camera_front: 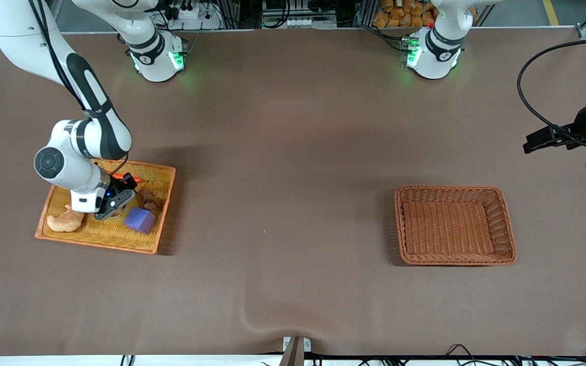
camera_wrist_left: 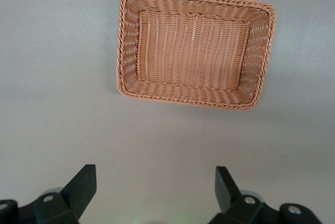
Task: Transfer tape with both arms
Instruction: 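Lower the right gripper and grasp the tape roll by its rim, then carry the tape to mid-table with the right gripper while the left gripper approaches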
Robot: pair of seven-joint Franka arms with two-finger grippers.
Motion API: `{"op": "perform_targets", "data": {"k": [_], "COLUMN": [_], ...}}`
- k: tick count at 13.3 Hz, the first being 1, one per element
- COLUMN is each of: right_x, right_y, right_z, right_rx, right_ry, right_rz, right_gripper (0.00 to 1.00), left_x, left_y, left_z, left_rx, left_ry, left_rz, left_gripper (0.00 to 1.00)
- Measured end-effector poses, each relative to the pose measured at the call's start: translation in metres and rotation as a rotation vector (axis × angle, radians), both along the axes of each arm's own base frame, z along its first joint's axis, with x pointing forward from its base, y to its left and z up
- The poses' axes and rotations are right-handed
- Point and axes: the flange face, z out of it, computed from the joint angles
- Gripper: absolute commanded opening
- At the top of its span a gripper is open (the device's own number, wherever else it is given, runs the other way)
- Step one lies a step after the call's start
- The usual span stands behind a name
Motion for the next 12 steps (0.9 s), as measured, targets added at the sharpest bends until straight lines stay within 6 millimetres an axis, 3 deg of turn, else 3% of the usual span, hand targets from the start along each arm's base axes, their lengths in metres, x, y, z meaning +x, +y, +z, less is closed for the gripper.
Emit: {"op": "perform_targets", "data": {"k": [4,6,8,10,12], "right_x": [0.012,0.030,0.051,0.068,0.071], "right_y": [0.000,0.001,0.013,0.050,0.115], "right_z": [0.024,0.070,0.139,0.209,0.248], "right_rx": [0.002,0.006,0.009,0.001,-0.016], "right_ry": [0.013,0.048,0.072,0.071,0.045], "right_rz": [0.000,0.001,0.019,-0.006,-0.096], "right_gripper": [0.00,0.00,0.00,0.00,0.00], "left_x": [0.000,0.000,0.001,0.002,0.002], "left_y": [-0.001,-0.001,-0.001,-0.003,-0.004], "left_z": [-0.001,-0.001,-0.002,-0.004,-0.006], "left_rx": [0.000,0.000,0.000,-0.001,-0.001], "left_ry": [0.001,0.002,0.003,0.008,0.012], "left_rz": [-0.001,-0.002,-0.003,-0.006,-0.008], "left_gripper": [1.00,1.00,1.00,1.00,1.00]}}
